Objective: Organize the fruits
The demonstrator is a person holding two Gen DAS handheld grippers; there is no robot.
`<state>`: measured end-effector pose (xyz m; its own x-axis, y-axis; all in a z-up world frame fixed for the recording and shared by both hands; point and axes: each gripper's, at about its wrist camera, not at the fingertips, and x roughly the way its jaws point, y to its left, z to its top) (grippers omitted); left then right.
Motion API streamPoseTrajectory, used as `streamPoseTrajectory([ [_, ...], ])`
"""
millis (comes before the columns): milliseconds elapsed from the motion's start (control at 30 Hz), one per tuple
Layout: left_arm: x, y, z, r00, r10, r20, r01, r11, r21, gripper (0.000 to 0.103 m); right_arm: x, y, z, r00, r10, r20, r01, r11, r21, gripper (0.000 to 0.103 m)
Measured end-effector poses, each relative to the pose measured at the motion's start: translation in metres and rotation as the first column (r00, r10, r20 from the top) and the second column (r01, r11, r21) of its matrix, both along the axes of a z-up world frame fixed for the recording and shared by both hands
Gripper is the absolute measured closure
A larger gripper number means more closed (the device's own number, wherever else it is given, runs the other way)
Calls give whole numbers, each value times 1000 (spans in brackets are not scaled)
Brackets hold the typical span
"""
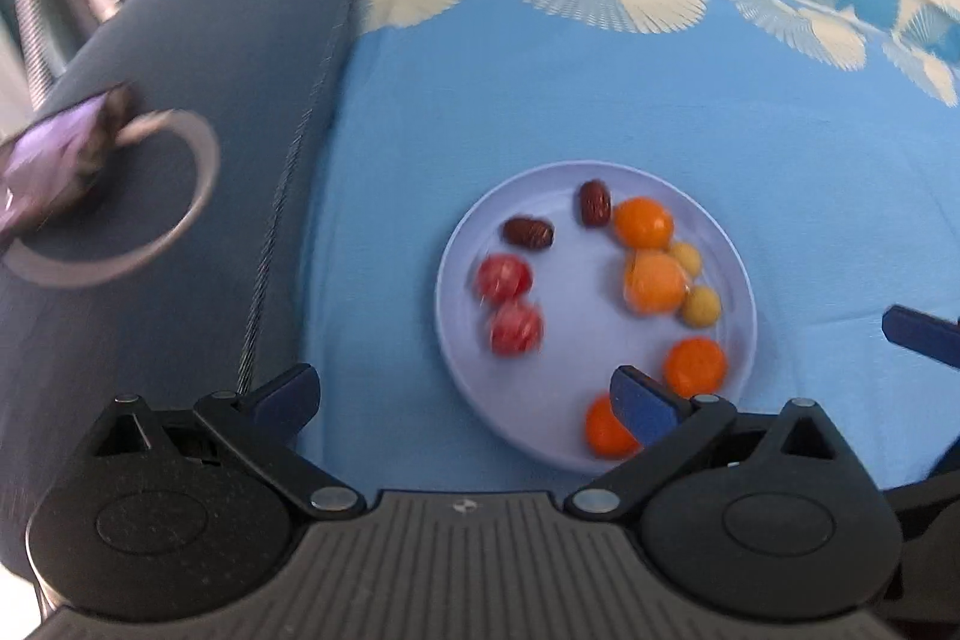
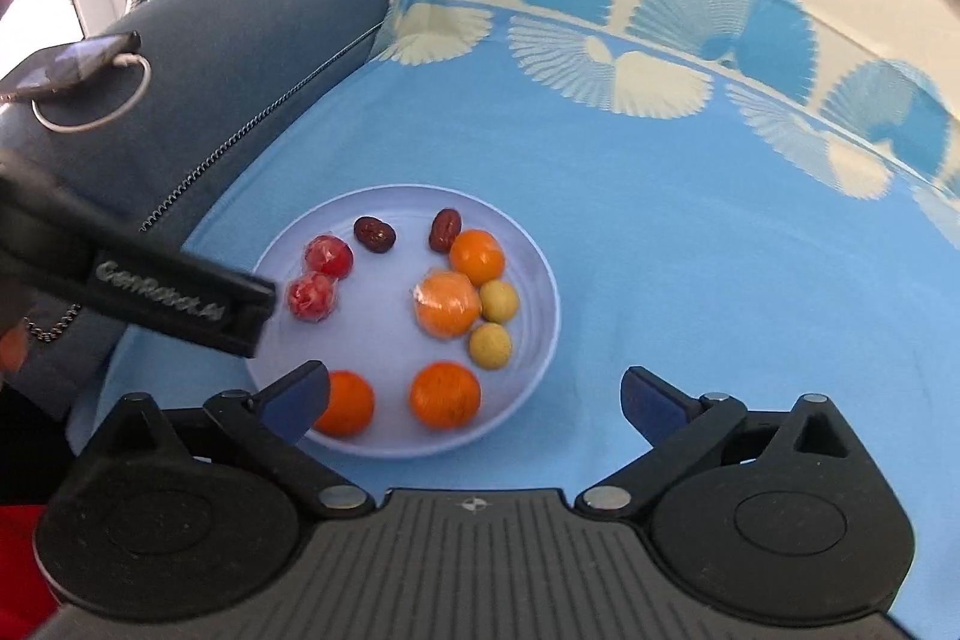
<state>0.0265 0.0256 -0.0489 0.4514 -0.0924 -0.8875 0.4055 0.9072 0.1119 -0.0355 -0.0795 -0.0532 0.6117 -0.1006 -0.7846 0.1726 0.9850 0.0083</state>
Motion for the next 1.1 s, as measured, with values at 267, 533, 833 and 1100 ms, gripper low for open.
streamPoseTrajectory([
  [267,-47,23,26,998,14,59,-13,1000,-24,0,-43,15,28,995,-89,55,90,995,-31,1],
  [533,-77,36,45,990,24,140,-21,1000,-22,0,-76,26,44,988,-106,111,114,991,-64,1],
  [833,-90,42,53,988,29,150,-27,999,-17,0,-86,33,57,985,-101,140,113,990,-86,1],
  [1100,-94,42,54,987,23,161,-23,1000,-6,0,-87,36,61,983,-104,154,119,989,-88,1],
])
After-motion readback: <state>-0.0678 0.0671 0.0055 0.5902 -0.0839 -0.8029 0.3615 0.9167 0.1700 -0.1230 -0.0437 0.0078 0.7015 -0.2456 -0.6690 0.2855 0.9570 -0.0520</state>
